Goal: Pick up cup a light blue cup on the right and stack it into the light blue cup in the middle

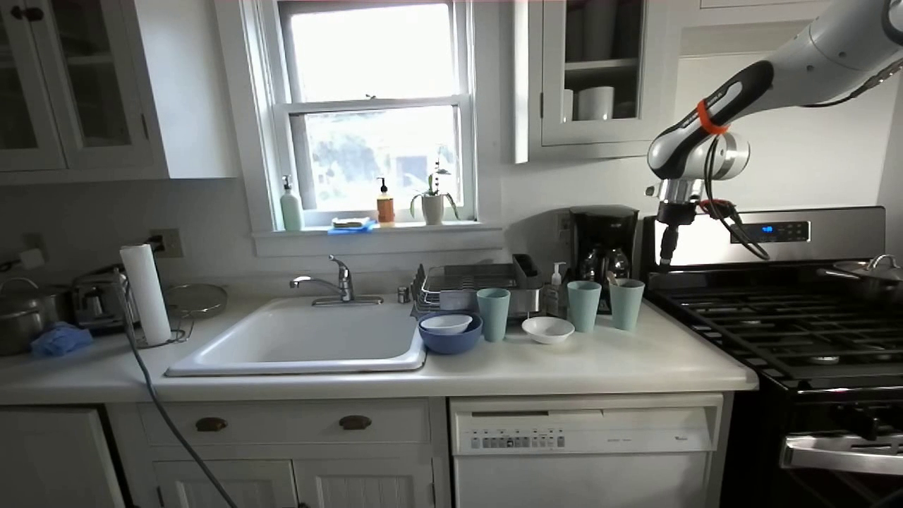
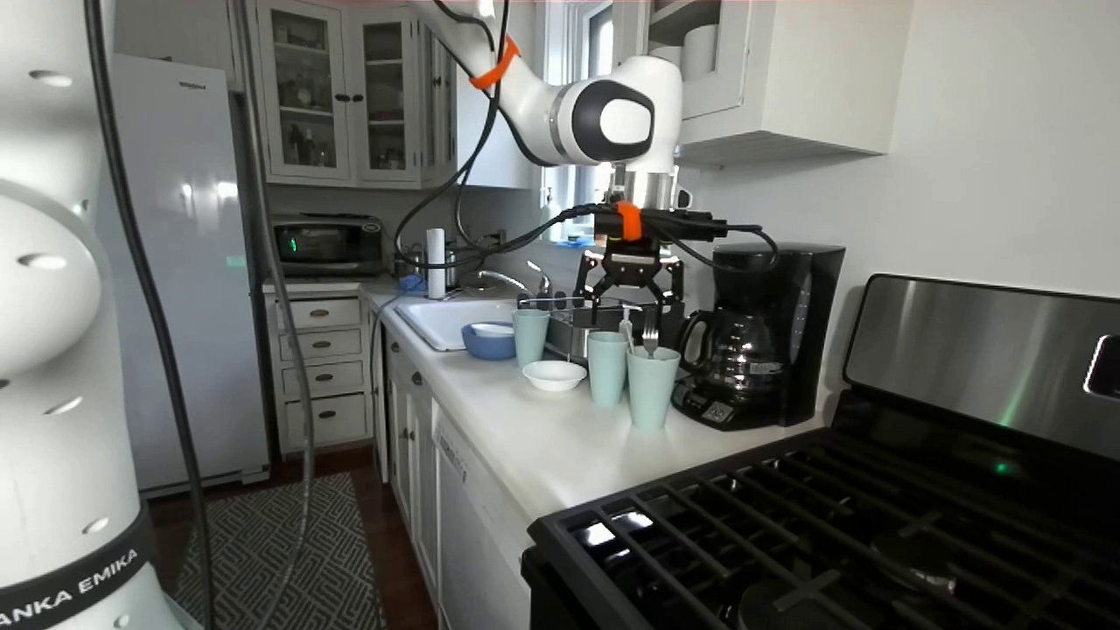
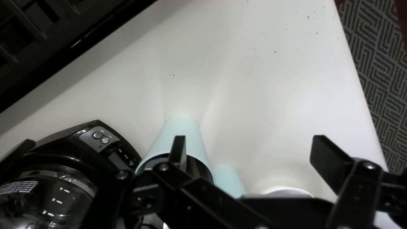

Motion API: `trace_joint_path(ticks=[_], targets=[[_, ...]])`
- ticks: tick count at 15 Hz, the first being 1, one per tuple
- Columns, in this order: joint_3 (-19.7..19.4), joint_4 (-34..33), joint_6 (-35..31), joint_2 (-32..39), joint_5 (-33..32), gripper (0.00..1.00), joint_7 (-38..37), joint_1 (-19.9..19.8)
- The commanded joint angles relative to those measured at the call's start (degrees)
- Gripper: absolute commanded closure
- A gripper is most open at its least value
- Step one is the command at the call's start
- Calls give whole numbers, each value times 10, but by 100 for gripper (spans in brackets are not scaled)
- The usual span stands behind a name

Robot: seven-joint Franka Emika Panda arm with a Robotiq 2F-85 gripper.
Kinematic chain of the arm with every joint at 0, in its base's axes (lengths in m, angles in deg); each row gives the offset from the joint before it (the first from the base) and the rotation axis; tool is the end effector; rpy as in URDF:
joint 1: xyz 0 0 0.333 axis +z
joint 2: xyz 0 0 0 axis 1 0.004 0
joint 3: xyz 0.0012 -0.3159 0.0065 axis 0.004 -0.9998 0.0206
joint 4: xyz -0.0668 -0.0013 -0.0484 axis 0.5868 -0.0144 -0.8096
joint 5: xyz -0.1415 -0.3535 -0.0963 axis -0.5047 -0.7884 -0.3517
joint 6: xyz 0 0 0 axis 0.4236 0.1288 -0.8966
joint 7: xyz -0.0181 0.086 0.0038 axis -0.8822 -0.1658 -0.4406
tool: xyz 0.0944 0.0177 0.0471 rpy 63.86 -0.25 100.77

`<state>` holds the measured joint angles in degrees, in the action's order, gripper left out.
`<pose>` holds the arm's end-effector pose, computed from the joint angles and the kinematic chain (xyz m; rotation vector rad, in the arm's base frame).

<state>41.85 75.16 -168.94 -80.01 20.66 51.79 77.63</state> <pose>0.5415 -0.2367 0.3941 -3.0396 -0.7027 -0.1420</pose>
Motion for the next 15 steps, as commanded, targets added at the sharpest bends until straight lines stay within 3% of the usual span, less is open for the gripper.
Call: trace_joint_path(ticks=[1,4,9,15], targets=[[11,-4,5,1,0,0,-2,-11],[11,-4,6,1,3,0,-2,-13],[25,42,-119,-1,-13,0,14,-5],[46,74,-191,16,-18,0,27,-5]])
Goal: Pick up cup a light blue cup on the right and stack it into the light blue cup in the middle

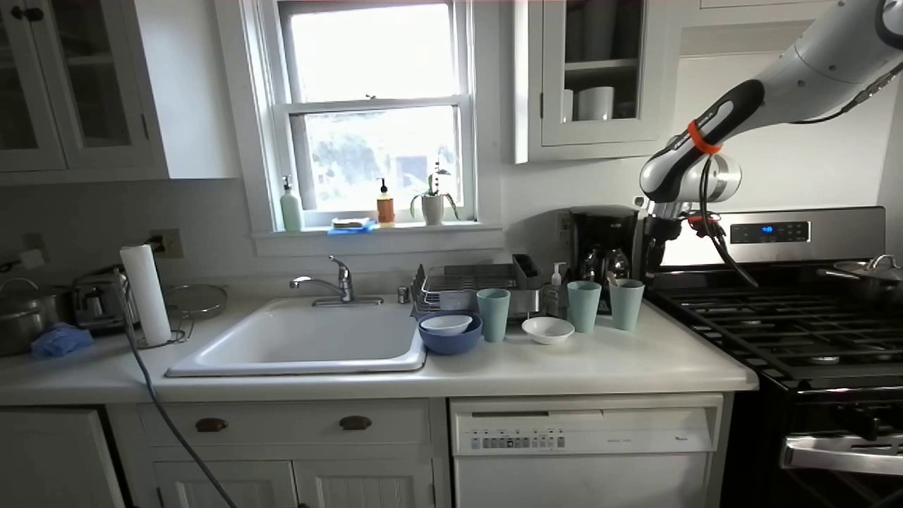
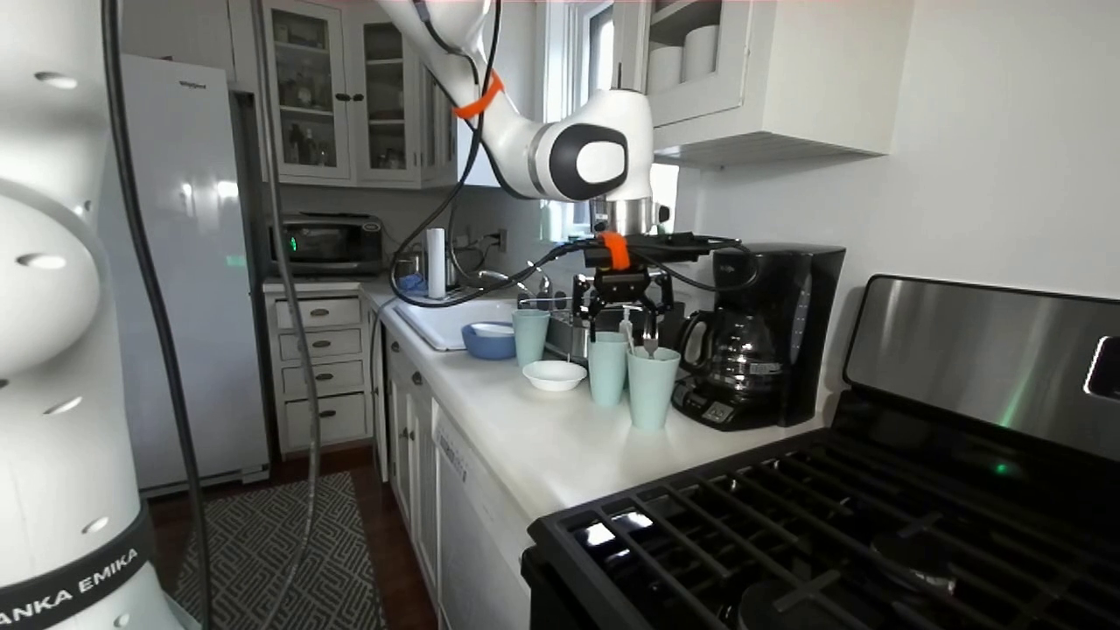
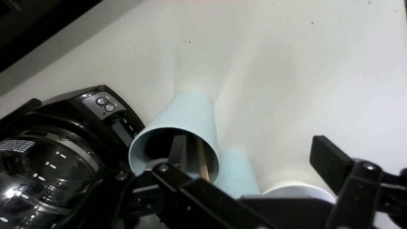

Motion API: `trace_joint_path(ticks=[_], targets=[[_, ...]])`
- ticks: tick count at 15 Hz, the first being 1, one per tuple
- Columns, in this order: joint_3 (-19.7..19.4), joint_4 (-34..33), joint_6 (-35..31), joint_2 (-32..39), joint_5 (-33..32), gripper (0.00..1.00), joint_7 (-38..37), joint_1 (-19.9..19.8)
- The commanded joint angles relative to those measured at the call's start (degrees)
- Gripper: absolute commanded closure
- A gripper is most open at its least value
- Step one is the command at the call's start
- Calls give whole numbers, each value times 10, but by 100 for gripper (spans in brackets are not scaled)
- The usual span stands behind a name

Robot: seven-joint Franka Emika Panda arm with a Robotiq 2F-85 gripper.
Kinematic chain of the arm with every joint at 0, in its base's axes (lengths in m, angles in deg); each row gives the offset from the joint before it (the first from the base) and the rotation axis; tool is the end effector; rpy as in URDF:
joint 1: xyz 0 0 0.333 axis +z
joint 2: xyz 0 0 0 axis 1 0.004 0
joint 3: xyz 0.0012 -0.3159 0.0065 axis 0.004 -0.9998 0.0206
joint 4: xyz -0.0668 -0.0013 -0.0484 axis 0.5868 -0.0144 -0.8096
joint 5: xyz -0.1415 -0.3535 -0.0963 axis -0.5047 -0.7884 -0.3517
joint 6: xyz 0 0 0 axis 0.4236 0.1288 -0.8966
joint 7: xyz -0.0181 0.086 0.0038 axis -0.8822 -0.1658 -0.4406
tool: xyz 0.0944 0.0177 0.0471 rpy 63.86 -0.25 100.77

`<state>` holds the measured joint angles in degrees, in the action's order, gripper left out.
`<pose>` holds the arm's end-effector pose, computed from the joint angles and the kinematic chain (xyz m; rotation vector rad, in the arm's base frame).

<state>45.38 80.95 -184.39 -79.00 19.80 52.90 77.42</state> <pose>0.5527 -0.2107 0.3635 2.9360 0.7884 0.2988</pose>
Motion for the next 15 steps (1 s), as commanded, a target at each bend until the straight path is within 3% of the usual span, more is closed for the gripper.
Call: trace_joint_path(ticks=[1,11,12,13,15], targets=[[13,18,-46,13,-13,0,18,-2],[30,3,-110,57,-61,0,32,-5],[30,2,-110,59,-66,10,31,-5],[30,0,-111,62,-73,26,30,-5],[29,-1,-112,66,-85,41,33,-5]])
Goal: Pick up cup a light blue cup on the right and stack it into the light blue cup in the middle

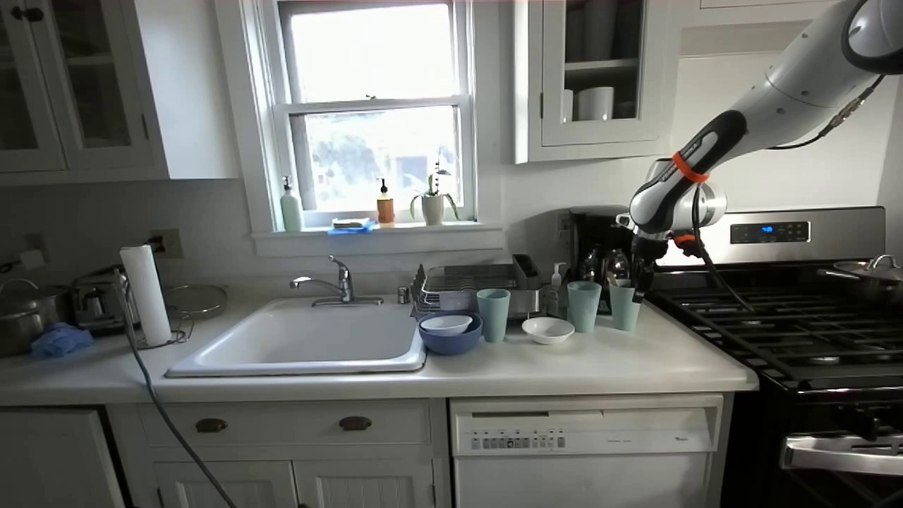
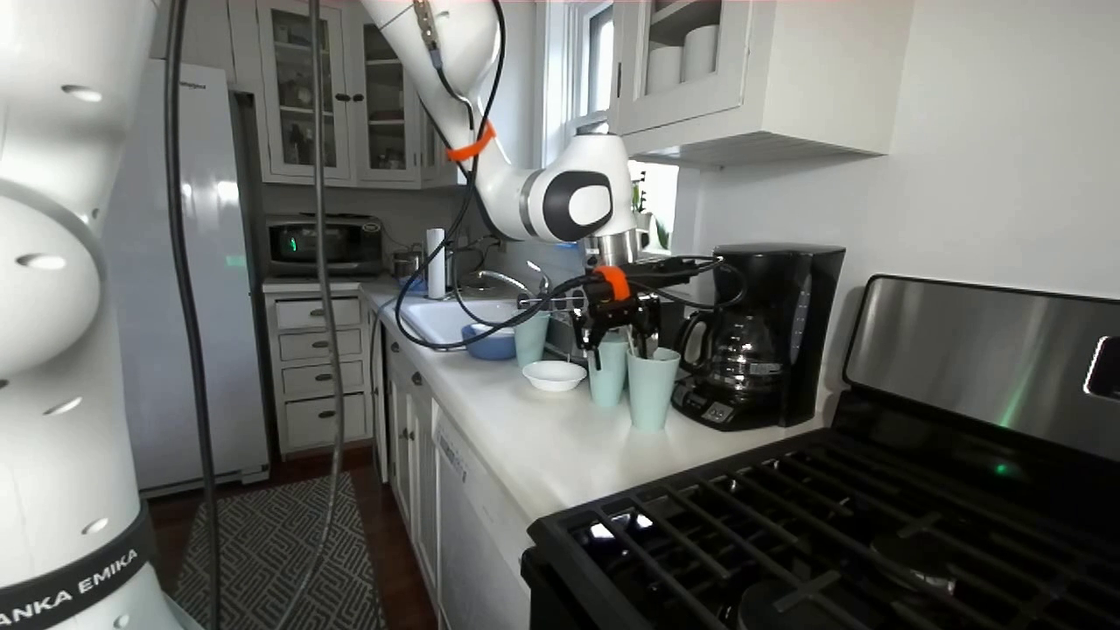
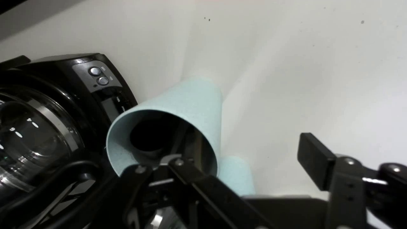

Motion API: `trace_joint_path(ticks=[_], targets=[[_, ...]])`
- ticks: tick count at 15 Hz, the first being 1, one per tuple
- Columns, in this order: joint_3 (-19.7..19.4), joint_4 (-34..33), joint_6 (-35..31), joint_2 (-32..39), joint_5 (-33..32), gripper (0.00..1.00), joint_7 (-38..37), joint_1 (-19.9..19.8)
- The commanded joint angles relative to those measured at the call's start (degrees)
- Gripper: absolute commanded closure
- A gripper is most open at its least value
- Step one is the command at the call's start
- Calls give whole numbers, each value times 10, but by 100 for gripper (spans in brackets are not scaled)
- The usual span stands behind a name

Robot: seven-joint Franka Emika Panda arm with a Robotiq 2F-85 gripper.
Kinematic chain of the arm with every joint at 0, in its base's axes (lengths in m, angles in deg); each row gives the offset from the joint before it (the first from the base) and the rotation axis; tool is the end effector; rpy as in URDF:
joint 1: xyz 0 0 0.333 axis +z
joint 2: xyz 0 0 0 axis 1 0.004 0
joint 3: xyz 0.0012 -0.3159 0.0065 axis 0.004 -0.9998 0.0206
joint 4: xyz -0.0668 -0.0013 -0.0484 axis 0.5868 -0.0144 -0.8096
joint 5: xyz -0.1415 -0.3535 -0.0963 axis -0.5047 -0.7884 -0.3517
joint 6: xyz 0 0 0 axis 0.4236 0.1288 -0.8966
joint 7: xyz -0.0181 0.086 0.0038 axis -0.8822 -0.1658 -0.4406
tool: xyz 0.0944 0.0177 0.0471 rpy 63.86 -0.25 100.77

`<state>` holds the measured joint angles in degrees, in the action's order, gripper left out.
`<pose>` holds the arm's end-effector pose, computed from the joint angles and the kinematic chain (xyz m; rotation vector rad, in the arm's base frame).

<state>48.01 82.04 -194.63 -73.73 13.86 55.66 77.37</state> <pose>0.5712 -0.1891 0.3195 2.7641 0.9995 0.2979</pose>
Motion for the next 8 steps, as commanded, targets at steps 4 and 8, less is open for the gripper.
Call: trace_joint_path(ticks=[4,8], targets=[[6,-11,-8,12,-38,70,6,-5],[10,-5,-3,0,-35,95,9,-6]])
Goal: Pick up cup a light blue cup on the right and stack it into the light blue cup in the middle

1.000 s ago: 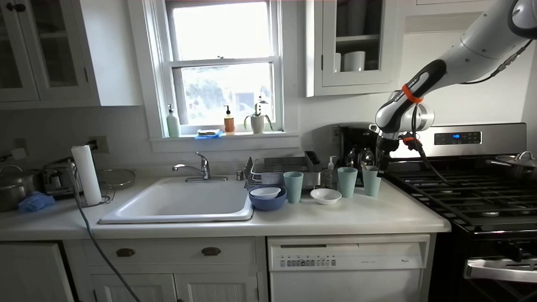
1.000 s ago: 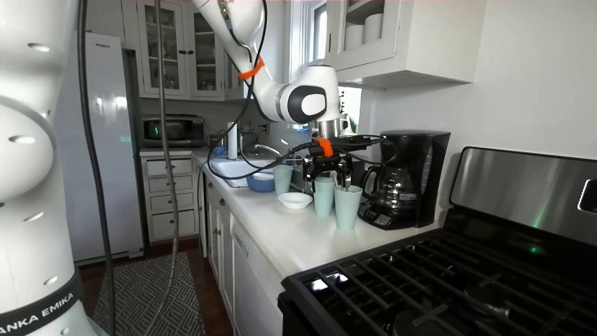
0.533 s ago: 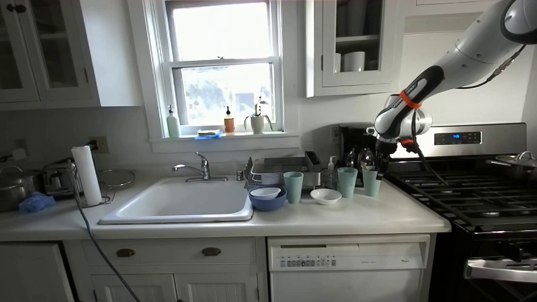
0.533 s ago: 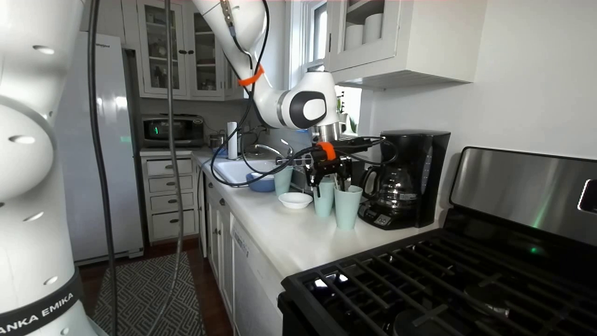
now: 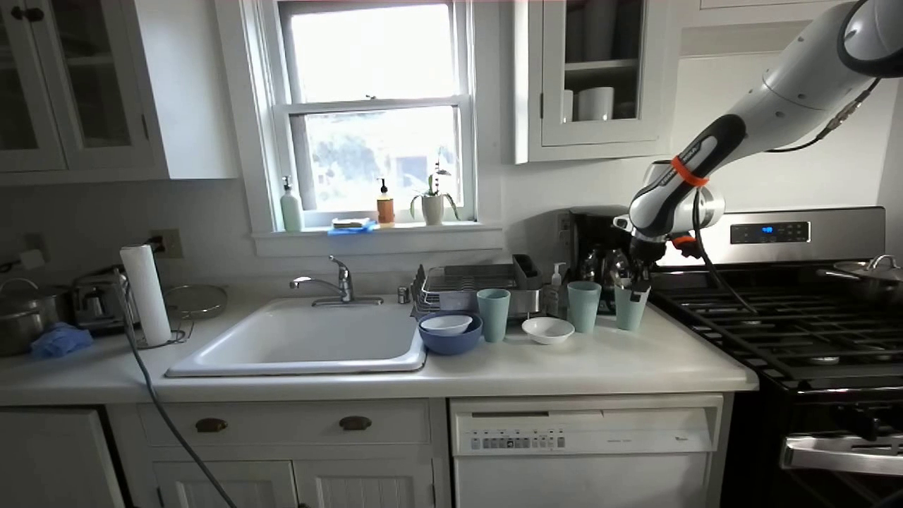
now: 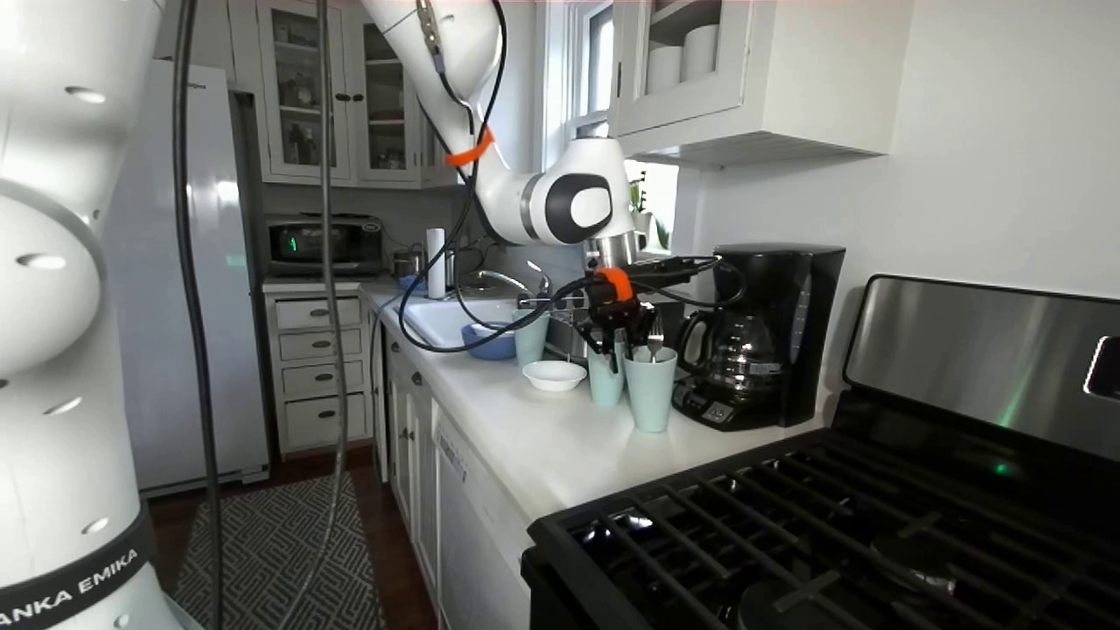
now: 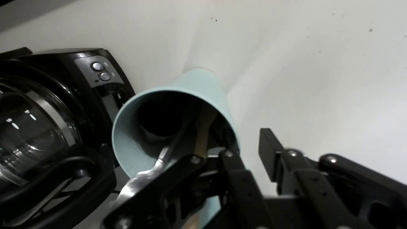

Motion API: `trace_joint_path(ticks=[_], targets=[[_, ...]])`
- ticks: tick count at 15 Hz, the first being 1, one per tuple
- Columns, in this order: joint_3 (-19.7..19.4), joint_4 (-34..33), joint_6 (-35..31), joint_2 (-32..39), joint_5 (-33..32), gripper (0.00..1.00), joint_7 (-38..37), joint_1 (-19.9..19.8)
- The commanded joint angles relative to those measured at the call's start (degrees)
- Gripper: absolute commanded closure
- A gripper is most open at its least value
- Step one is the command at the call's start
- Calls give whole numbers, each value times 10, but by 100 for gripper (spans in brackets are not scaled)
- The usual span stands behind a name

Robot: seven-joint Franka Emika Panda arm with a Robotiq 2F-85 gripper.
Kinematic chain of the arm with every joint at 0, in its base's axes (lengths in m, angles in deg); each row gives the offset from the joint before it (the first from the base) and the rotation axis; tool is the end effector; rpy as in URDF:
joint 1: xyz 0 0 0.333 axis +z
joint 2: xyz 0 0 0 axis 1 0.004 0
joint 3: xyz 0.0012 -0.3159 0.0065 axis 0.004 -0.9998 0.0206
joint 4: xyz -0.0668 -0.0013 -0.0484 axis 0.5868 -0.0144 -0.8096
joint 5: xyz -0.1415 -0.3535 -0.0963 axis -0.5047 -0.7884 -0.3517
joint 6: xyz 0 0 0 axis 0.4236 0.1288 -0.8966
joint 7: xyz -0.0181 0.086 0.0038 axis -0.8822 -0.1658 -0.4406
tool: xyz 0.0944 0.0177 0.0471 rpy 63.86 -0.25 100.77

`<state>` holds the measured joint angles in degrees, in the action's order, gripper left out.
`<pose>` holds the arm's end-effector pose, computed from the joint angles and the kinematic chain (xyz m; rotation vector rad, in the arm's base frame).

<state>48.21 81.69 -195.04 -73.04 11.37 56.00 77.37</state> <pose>0.5743 -0.1866 0.3157 2.7234 1.0550 0.2730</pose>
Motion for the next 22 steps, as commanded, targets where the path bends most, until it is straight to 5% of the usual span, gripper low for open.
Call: trace_joint_path(ticks=[1,9,22], targets=[[8,0,3,-9,-10,100,5,-5],[11,10,19,-34,0,98,5,-9],[-2,61,126,-218,85,97,89,35]])
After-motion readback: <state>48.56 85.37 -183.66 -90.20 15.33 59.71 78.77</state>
